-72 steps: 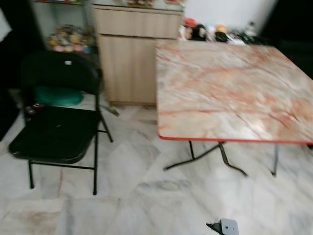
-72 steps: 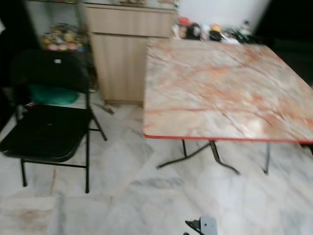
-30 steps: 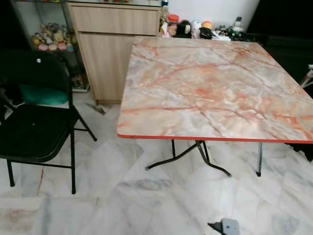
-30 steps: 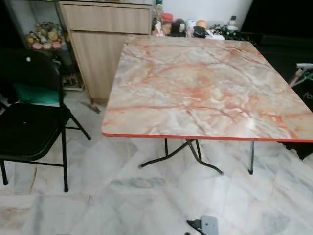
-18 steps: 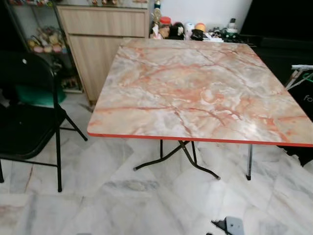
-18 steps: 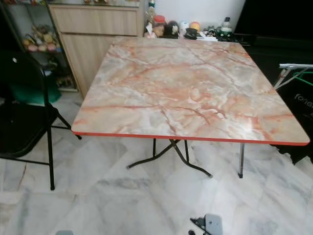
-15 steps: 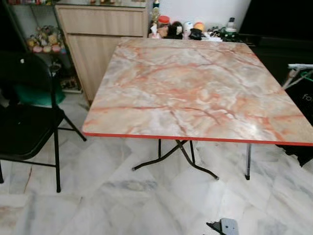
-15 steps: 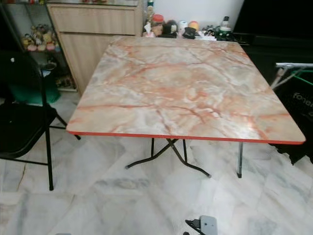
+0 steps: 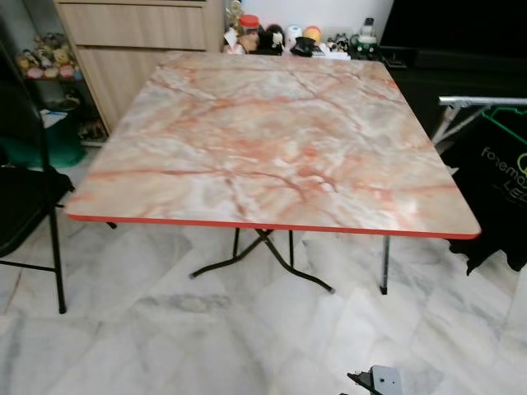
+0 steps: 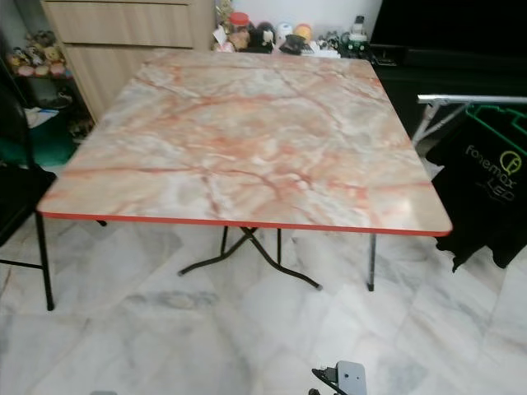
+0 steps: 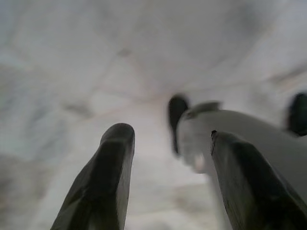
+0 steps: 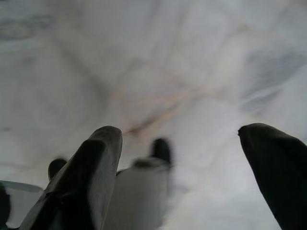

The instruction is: Hang hanger

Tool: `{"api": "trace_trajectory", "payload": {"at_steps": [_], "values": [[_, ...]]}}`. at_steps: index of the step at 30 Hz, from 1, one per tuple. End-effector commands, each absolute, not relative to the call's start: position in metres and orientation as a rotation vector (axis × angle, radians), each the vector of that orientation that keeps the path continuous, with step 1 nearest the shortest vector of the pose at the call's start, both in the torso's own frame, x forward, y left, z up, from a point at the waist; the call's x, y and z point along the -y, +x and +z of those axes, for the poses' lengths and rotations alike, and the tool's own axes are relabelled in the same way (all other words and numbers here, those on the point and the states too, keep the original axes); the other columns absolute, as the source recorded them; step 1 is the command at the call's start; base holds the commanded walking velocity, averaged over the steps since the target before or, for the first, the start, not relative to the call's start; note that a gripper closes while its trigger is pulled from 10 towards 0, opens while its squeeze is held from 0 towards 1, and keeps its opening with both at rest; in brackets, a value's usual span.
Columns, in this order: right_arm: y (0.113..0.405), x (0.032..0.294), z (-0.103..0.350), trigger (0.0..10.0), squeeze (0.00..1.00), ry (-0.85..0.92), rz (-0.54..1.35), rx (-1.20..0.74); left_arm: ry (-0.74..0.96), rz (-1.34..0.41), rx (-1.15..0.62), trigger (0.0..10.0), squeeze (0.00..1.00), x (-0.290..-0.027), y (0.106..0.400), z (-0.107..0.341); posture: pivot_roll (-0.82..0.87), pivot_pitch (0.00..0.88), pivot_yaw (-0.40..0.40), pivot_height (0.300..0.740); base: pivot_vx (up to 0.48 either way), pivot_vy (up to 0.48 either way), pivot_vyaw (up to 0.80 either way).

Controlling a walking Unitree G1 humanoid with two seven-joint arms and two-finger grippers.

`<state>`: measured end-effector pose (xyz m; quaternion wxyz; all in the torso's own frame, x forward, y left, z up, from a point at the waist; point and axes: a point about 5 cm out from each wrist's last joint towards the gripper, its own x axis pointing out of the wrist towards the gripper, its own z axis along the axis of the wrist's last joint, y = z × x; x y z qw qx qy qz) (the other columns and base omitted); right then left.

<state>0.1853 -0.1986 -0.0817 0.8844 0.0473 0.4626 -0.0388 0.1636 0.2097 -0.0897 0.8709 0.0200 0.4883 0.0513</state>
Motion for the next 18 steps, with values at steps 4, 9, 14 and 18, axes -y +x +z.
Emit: {"api": "trace_trajectory", "payload": {"at_steps": [4,9,14,18], "values": [[0.1821,0.1622,-0.0853,10.0,0.00,0.254,-0.148,-0.880,-0.046,0.087,-0.870,10.0,0.00,-0.2178,0.1469,-0.0884,0.07,0.312,0.020,0.740,0.000,-0.480,0.00],[0.1822,0.1625,-0.0854,10.0,0.00,0.244,-0.146,-0.884,-0.044,0.086,-0.871,10.0,0.00,-0.2179,0.1471,-0.0883,0.07,0.313,0.021,0.740,0.000,-0.480,0.00],[0.1822,0.1625,-0.0854,10.0,0.00,0.244,-0.146,-0.884,-0.044,0.086,-0.871,10.0,0.00,-0.2179,0.1471,-0.0883,0.07,0.313,0.021,0.740,0.000,-0.480,0.00],[0.1822,0.1625,-0.0854,10.0,0.00,0.244,-0.146,-0.884,-0.044,0.086,-0.871,10.0,0.00,-0.2179,0.1471,-0.0883,0.07,0.313,0.021,0.740,0.000,-0.480,0.00]]}}
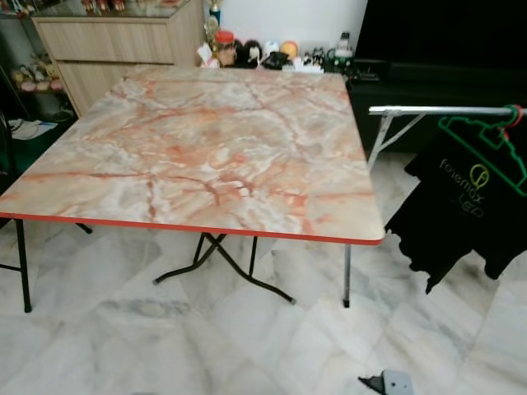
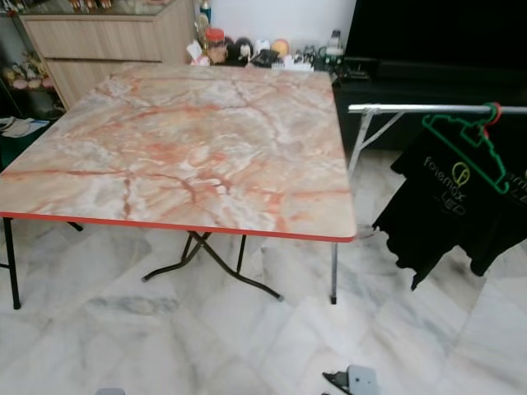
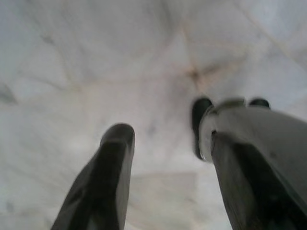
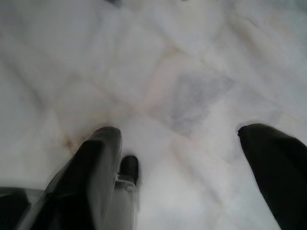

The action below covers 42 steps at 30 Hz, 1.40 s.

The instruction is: Hang hanger

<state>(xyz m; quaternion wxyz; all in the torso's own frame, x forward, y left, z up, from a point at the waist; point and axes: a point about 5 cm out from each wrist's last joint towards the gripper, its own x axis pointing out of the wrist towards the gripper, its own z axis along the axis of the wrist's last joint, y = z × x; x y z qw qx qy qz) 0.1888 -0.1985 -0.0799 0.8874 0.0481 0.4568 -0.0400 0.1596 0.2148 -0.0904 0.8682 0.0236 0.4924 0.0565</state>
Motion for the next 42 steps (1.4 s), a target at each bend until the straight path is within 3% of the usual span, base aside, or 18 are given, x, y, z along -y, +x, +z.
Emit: {"api": "trace_trajectory", "payload": {"at_steps": [1,20,21,34,42], "values": [[0.1822,0.1625,-0.0854,10.0,0.00,0.244,-0.146,-0.884,-0.044,0.086,-0.871,10.0,0.00,-0.2179,0.1471,-0.0883,0.07,0.313,0.021,0.740,0.000,-0.480,0.00],[0.1823,0.1627,-0.0853,10.0,0.00,0.240,-0.144,-0.884,-0.044,0.086,-0.871,10.0,0.00,-0.2178,0.1471,-0.0883,0.07,0.314,0.021,0.740,0.000,-0.480,0.00],[0.1846,0.1614,-0.0843,10.0,0.00,0.249,-0.145,-0.878,-0.036,0.078,-0.869,10.0,0.00,-0.2191,0.1499,-0.0871,0.04,0.368,0.038,0.740,0.000,-0.480,0.00],[0.1891,0.1604,-0.0820,10.0,0.00,0.295,-0.172,-0.855,-0.027,0.070,-0.863,10.0,0.00,-0.2199,0.1555,-0.0850,0.05,0.379,0.044,0.740,0.000,-0.480,0.00],[0.1907,0.1608,-0.0808,10.0,0.00,0.281,-0.179,-0.839,-0.104,0.085,-0.820,10.0,0.00,-0.2176,0.1563,-0.0838,0.04,0.357,0.025,0.740,0.000,0.000,0.00]]}}
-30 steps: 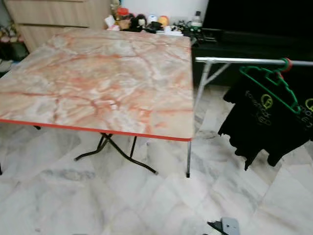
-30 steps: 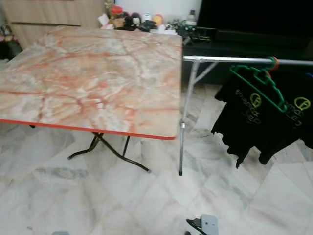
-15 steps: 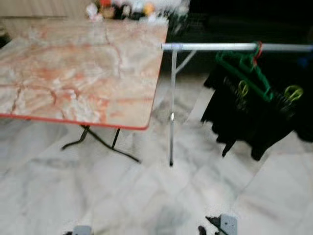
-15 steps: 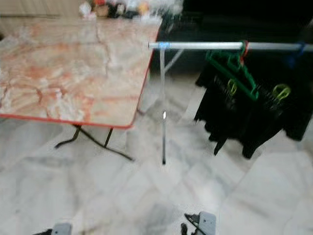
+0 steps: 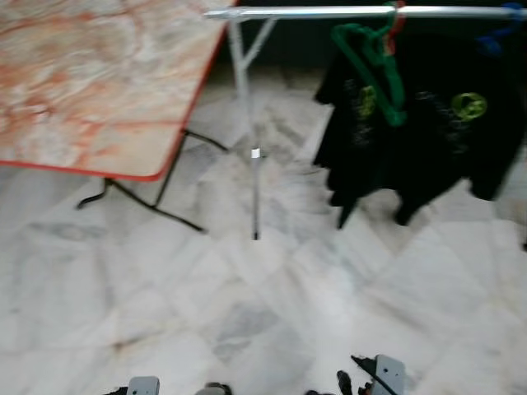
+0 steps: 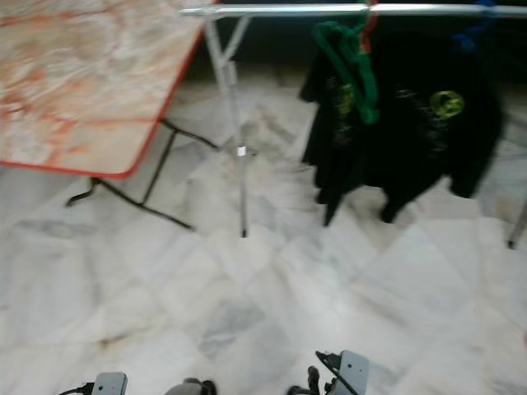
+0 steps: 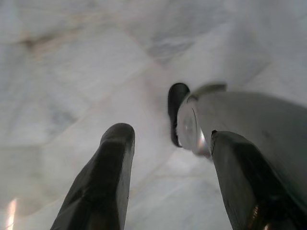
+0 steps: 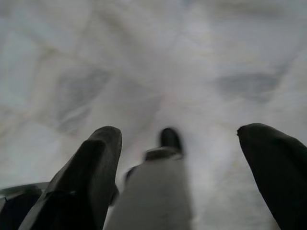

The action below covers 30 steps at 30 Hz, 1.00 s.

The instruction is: Hang hanger

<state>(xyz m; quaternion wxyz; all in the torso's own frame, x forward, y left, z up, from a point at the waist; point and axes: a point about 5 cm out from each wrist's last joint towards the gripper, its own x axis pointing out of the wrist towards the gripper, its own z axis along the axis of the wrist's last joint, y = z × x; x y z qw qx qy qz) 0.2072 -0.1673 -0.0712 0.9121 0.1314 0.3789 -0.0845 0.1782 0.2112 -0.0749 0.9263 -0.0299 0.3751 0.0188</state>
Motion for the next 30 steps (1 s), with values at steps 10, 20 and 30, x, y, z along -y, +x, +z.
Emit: {"api": "trace_trajectory", "payload": {"at_steps": [10,20,30], "values": [[0.200,0.170,-0.075,10.0,0.00,0.248,-0.178,-0.803,-0.138,0.083,-0.820,10.0,0.00,-0.204,0.166,-0.084,0.02,0.246,-0.009,0.740,0.000,0.000,0.00],[0.216,0.175,-0.067,10.0,0.00,0.230,-0.160,-0.781,-0.099,0.020,-0.810,10.0,0.00,-0.192,0.188,-0.076,0.03,0.138,-0.028,0.740,0.000,0.000,0.00],[0.216,0.173,-0.067,10.0,0.00,0.223,-0.152,-0.792,-0.080,0.032,-0.798,10.0,0.00,-0.194,0.192,-0.075,0.05,0.087,-0.011,0.740,0.000,0.000,0.00]]}}
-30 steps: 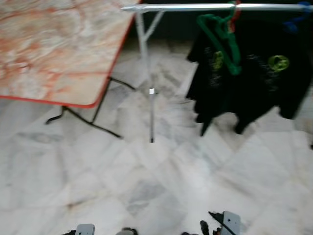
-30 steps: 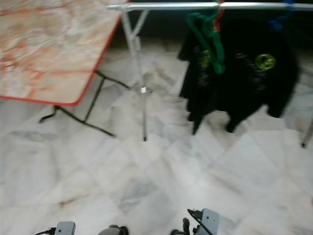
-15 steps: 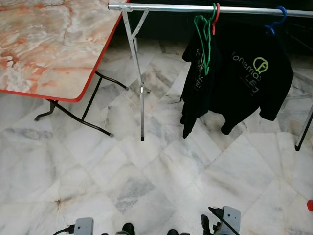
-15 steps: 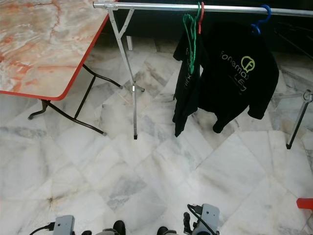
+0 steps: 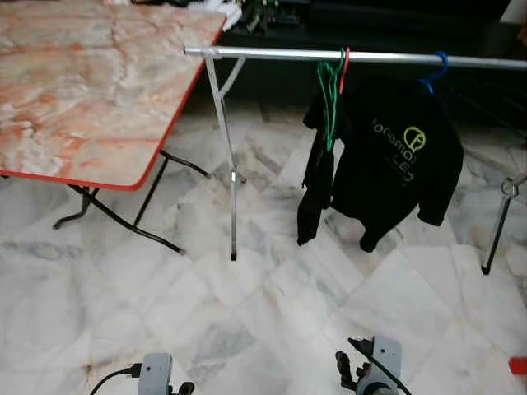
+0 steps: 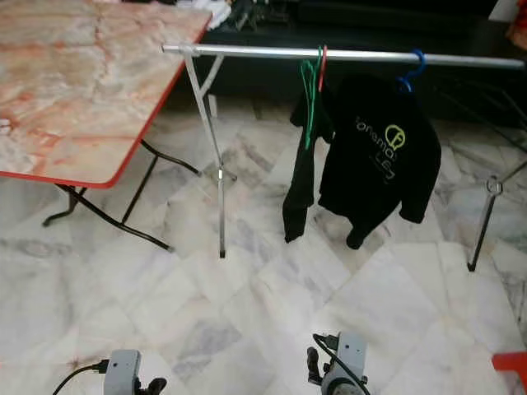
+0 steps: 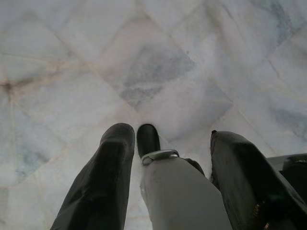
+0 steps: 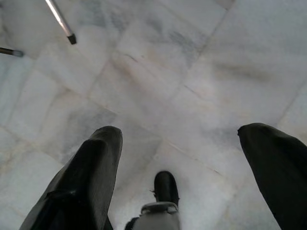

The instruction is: Hang hanger

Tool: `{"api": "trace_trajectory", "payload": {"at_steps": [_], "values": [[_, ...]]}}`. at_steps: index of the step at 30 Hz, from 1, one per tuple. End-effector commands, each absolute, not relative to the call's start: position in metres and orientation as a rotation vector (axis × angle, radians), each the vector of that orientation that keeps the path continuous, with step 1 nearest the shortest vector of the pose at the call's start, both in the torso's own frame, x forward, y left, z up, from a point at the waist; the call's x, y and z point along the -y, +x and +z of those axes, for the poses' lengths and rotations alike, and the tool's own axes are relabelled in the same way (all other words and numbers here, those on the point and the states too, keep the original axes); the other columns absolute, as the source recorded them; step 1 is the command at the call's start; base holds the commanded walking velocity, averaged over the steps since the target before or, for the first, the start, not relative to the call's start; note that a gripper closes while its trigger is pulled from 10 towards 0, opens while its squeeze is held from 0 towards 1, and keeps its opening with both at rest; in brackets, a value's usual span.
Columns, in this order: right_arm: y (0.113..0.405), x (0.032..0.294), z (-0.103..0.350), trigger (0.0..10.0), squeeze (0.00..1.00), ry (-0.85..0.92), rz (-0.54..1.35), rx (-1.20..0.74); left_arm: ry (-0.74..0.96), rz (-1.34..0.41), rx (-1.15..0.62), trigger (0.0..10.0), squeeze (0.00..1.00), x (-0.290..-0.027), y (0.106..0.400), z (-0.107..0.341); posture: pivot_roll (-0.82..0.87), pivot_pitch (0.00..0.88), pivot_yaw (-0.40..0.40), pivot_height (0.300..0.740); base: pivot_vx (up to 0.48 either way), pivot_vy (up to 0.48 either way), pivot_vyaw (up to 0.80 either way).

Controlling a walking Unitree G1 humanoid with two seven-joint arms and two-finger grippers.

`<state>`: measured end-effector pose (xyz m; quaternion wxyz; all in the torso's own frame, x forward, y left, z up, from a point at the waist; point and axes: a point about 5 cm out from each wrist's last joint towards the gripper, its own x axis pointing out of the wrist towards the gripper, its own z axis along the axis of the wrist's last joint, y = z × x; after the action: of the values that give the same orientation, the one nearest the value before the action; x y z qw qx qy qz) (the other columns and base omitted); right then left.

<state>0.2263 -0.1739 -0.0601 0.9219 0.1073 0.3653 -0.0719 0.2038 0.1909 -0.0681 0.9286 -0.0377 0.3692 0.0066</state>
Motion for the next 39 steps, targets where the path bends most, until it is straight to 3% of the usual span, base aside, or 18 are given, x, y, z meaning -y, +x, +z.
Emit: {"api": "trace_trajectory", "payload": {"at_steps": [1,3,5,11,12,14,17,19,24,30,36,39], "values": [[0.216,0.173,-0.067,10.0,0.00,0.224,-0.152,-0.792,-0.081,0.034,-0.797,10.0,0.00,-0.194,0.191,-0.075,0.05,0.087,-0.011,0.740,0.000,0.000,0.00],[0.216,0.173,-0.067,10.0,0.00,0.224,-0.152,-0.793,-0.081,0.034,-0.797,10.0,0.00,-0.194,0.191,-0.075,0.05,0.087,-0.011,0.740,0.000,0.000,0.00],[0.210,0.171,-0.070,10.0,0.00,0.222,-0.150,-0.811,-0.092,0.066,-0.809,10.0,0.00,-0.195,0.185,-0.078,0.05,0.023,-0.011,0.740,0.000,0.000,0.00],[0.201,0.175,-0.075,10.0,0.00,0.200,-0.156,-0.831,-0.131,0.090,-0.837,10.0,0.00,-0.191,0.173,-0.084,0.05,0.015,-0.025,0.740,0.000,0.000,0.00],[0.198,0.190,-0.075,10.0,0.00,0.193,-0.177,-0.839,-0.135,0.090,-0.844,10.0,0.00,-0.189,0.171,-0.086,0.04,0.018,-0.026,0.740,0.000,0.000,0.00],[0.231,0.210,-0.048,10.0,0.00,0.171,-0.167,-0.641,-0.140,0.072,-0.863,10.0,0.00,-0.184,0.164,-0.089,0.02,0.040,-0.024,0.740,0.000,0.000,0.00],[0.231,0.215,-0.045,10.0,0.00,0.175,-0.195,-0.605,-0.127,0.042,-0.884,10.0,0.00,-0.179,0.160,-0.091,-0.01,0.071,-0.011,0.740,0.000,0.000,0.00],[0.213,0.225,-0.057,10.0,0.00,0.206,-0.250,-0.685,-0.121,0.020,-0.857,10.0,0.00,-0.182,0.178,-0.084,-0.03,0.085,0.021,0.740,0.000,0.000,0.00],[0.202,0.230,-0.063,10.0,0.00,0.219,-0.286,-0.728,-0.101,-0.054,-0.845,10.0,0.00,-0.176,0.184,-0.081,-0.05,0.100,0.054,0.740,0.000,0.000,0.00],[0.187,0.212,-0.075,10.0,0.00,0.217,-0.251,-0.793,-0.079,-0.057,-0.791,10.0,0.00,-0.184,0.205,-0.069,-0.07,0.118,0.028,0.740,0.000,0.000,0.00],[0.175,0.203,-0.082,10.0,0.00,0.217,-0.252,-0.827,-0.097,0.011,-0.794,10.0,0.00,-0.197,0.201,-0.070,-0.07,0.157,0.001,0.740,0.000,0.000,0.00],[0.176,0.225,-0.079,10.0,0.00,0.207,-0.269,-0.829,-0.108,0.018,-0.799,10.0,0.00,-0.196,0.198,-0.072,-0.05,0.182,0.016,0.740,0.000,0.000,0.00]]}}
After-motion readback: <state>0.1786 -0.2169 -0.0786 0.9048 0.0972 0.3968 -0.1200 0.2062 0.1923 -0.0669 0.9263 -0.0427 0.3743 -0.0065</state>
